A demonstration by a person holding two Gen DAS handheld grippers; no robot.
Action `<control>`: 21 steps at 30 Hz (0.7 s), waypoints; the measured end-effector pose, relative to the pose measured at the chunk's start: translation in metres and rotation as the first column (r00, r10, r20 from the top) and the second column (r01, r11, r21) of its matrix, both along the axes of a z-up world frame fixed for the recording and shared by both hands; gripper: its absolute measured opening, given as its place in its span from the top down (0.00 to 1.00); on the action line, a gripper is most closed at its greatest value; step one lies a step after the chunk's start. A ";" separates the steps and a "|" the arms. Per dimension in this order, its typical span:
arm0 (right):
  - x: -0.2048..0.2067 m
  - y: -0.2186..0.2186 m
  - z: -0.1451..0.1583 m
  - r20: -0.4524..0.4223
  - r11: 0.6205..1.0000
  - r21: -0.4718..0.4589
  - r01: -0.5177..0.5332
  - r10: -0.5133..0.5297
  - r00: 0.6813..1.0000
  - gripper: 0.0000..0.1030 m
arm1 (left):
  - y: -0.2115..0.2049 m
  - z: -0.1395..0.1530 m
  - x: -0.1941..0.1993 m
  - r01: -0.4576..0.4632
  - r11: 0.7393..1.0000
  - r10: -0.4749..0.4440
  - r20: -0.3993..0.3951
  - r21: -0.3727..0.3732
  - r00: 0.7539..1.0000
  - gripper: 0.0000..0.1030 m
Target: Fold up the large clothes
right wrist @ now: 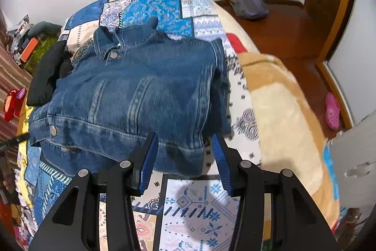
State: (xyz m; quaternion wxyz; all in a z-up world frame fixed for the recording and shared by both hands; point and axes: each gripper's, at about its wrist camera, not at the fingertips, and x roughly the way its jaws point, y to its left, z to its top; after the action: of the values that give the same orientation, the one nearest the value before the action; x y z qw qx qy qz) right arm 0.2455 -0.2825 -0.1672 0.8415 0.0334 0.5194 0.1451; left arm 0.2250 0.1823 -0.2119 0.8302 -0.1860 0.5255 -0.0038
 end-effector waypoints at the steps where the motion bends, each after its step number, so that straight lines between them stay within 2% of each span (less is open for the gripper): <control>1: 0.000 -0.001 -0.005 -0.014 1.000 0.012 0.008 -0.007 1.000 0.57 | -0.003 -0.006 0.000 0.001 1.000 -0.001 -0.007 -0.010 1.000 0.42; 5: 0.001 -0.002 -0.023 -0.059 0.998 0.060 0.028 -0.024 0.998 0.57 | -0.013 -0.016 0.004 -0.002 0.999 0.002 -0.010 -0.052 1.000 0.42; 8: 0.000 -0.001 -0.034 -0.060 0.994 0.103 0.040 -0.034 0.998 0.55 | -0.019 -0.016 0.010 -0.005 1.000 0.005 -0.006 -0.025 1.000 0.42; 10: -0.001 0.002 -0.036 -0.037 0.995 0.099 0.031 -0.027 0.999 0.55 | -0.019 -0.015 0.011 -0.003 1.000 0.003 -0.004 -0.013 1.000 0.42; 13: 0.000 0.003 -0.039 -0.035 0.994 0.106 0.030 -0.026 0.999 0.57 | -0.016 -0.012 0.008 -0.004 1.000 0.004 0.001 0.013 1.000 0.56; 15: -0.001 0.004 -0.038 -0.010 0.996 0.078 0.050 -0.049 0.999 0.70 | -0.013 -0.008 0.005 -0.006 1.000 0.006 0.008 0.023 1.000 0.71; 16: -0.002 0.004 -0.038 -0.005 0.997 0.057 0.060 -0.059 0.998 0.77 | -0.012 -0.005 0.003 -0.008 1.000 0.008 0.016 0.024 1.000 0.74; 17: -0.004 0.004 -0.037 -0.001 0.997 0.055 0.058 -0.058 0.998 0.80 | -0.010 -0.002 0.001 -0.014 1.000 0.014 0.030 0.027 0.999 0.78; 21: -0.014 0.001 -0.022 0.026 0.995 0.090 0.033 -0.035 0.999 0.84 | -0.012 0.011 -0.008 -0.019 0.997 0.013 0.080 0.072 0.997 0.89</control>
State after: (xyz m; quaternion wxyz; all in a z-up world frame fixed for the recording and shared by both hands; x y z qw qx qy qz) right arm 0.2313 -0.2819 -0.1894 0.8486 0.0777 0.5001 0.1542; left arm 0.2175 0.1707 -0.2006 0.8566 -0.1596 0.4904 0.0148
